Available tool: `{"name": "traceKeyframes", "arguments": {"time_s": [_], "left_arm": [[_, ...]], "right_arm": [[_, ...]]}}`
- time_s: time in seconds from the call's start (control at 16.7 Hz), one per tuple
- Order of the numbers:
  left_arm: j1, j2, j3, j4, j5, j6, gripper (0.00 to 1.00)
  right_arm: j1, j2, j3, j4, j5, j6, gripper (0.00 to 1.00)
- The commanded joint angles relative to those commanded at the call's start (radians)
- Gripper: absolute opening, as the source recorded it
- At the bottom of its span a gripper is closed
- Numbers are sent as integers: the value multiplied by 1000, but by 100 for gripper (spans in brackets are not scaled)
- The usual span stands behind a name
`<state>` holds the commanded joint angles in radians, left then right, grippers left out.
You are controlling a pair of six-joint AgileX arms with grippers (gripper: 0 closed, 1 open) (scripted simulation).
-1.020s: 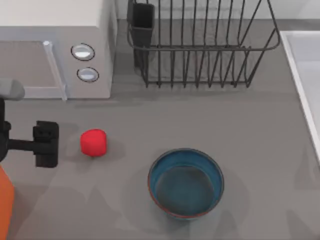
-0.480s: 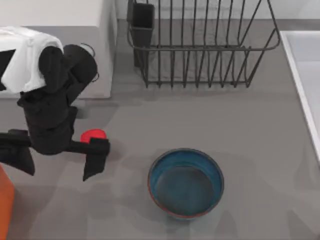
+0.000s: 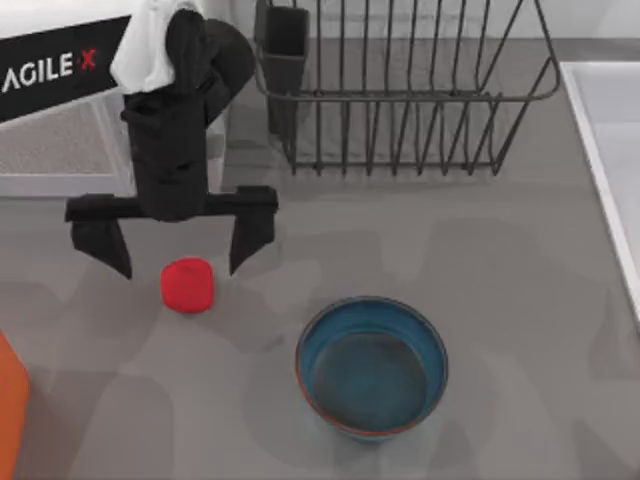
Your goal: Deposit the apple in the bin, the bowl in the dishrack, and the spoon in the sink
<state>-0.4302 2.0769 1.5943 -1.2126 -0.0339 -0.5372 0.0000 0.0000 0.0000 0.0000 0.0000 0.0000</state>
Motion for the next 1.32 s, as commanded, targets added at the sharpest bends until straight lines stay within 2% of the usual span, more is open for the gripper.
{"name": "traceKeyframes", "arguments": {"time_s": [0.54, 0.78, 1.02, 1.32], "left_arm": [[-8, 11, 26, 16, -1, -30, 100], [-41, 44, -61, 130, 4, -65, 100], [0, 78, -139, 242, 0, -25, 100], [18, 82, -148, 258, -2, -9, 100]], "right_arm": [[0, 0, 0, 0, 0, 0, 100], [0, 0, 0, 0, 0, 0, 100], [0, 0, 0, 0, 0, 0, 100], [0, 0, 0, 0, 0, 0, 100]]}}
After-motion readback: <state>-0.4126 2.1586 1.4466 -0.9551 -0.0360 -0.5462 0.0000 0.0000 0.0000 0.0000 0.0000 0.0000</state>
